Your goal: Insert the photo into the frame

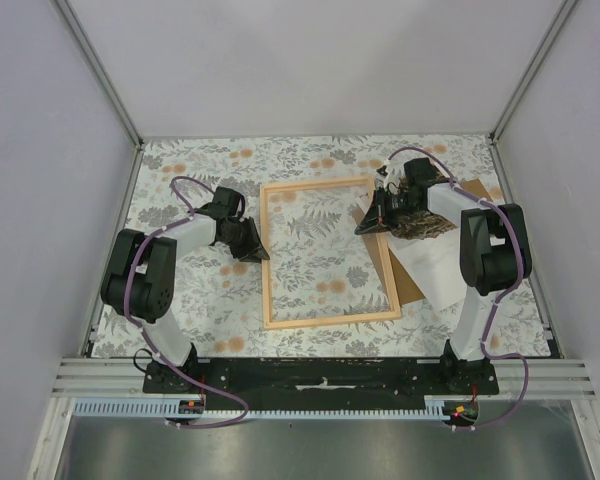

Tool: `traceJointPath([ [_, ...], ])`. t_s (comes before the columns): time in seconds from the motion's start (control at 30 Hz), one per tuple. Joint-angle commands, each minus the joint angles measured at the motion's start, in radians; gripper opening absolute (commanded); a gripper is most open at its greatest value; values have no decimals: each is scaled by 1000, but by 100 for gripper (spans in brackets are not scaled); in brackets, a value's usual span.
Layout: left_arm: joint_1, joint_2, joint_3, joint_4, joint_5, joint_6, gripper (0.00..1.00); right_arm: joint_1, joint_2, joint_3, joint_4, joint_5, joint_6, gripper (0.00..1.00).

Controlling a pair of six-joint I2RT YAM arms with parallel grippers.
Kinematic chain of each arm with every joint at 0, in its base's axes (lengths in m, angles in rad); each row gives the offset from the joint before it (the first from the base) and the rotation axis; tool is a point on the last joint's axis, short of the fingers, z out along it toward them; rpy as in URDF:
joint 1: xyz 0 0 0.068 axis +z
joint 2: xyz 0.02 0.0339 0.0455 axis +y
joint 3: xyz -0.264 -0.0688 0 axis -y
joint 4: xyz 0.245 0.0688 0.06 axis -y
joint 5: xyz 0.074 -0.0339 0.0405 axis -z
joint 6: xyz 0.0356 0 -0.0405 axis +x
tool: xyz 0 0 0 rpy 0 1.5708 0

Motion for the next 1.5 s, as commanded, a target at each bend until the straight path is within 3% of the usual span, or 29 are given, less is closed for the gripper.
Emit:
traceJointPath([
  [0.0,-5,35,11,0,-40,-12,12,9,-15,-16,-21,9,0,0],
  [1.13,-5,48,11,-7,-33,-6,13,40,-29,-54,77,-4,58,0],
  [1.47,-5,43,10,-10,-37,-4,24,40,-81,-111,165,27,92,0],
])
